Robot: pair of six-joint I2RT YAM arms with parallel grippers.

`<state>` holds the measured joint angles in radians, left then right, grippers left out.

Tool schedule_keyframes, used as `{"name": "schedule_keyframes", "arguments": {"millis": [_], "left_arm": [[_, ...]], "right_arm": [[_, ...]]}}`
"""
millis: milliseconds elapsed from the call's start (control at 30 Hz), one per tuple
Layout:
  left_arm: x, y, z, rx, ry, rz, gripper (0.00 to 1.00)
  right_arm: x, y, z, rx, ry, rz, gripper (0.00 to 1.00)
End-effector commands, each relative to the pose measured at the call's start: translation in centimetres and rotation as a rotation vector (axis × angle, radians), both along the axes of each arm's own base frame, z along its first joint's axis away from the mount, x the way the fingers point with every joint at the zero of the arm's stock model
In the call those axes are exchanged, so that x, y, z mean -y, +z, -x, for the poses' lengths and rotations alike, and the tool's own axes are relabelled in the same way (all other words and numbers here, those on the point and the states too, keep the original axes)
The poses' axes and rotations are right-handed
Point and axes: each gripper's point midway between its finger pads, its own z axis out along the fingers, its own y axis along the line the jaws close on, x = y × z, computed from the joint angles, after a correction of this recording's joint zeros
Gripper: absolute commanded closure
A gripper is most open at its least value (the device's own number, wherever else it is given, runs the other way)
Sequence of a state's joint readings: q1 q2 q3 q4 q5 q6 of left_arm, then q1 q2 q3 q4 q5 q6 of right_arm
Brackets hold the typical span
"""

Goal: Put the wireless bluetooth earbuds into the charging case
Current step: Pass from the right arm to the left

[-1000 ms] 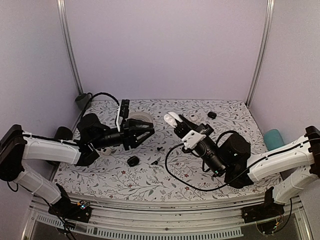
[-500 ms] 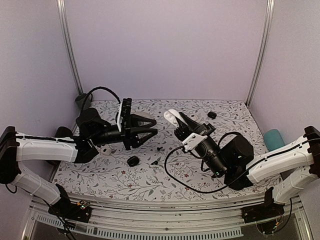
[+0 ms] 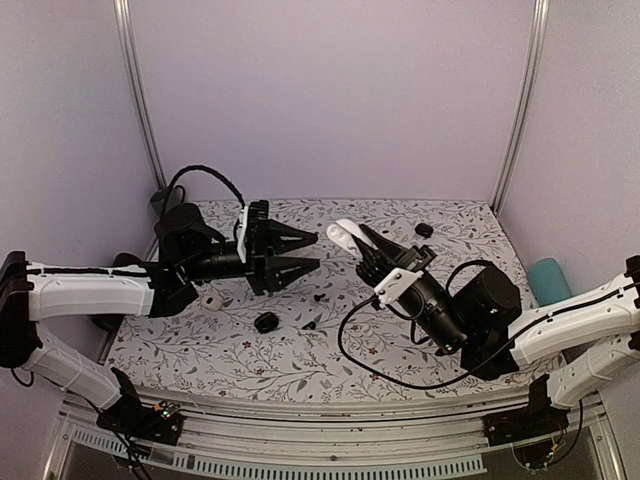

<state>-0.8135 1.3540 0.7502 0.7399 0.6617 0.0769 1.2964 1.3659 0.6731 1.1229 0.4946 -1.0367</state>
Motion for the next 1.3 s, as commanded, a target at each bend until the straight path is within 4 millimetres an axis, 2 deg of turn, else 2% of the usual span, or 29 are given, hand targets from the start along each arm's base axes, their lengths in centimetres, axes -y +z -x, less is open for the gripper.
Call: {"name": "schedule_keyframes", "arguments": {"millis": [0,733,967,1267], "left_arm": [[0.1,1.3,0.3,0.110,-0.024,-0.001,0.52],[0.4,1.4,1.2,0.241,-0.133,-0.041,0.54],[0.5,0.8,1.9,0.268,-0.191,-0.074,0.56],[0.7,0.1,1.8,0.276,-0.200,-0.103,0.59]], "right_arm": [[-0.2,0.3,1.0,-0.010,0.054,0.019,0.98],[-1.1,-0.1,2.1,-0.016,0.112,0.085,0.98],[-1.7,-0.3,2.5,-0.046,0.156,0.104,0.98],[-2.0,-0.5,2.7,-0.053,0.172,0.130,0.98]]}}
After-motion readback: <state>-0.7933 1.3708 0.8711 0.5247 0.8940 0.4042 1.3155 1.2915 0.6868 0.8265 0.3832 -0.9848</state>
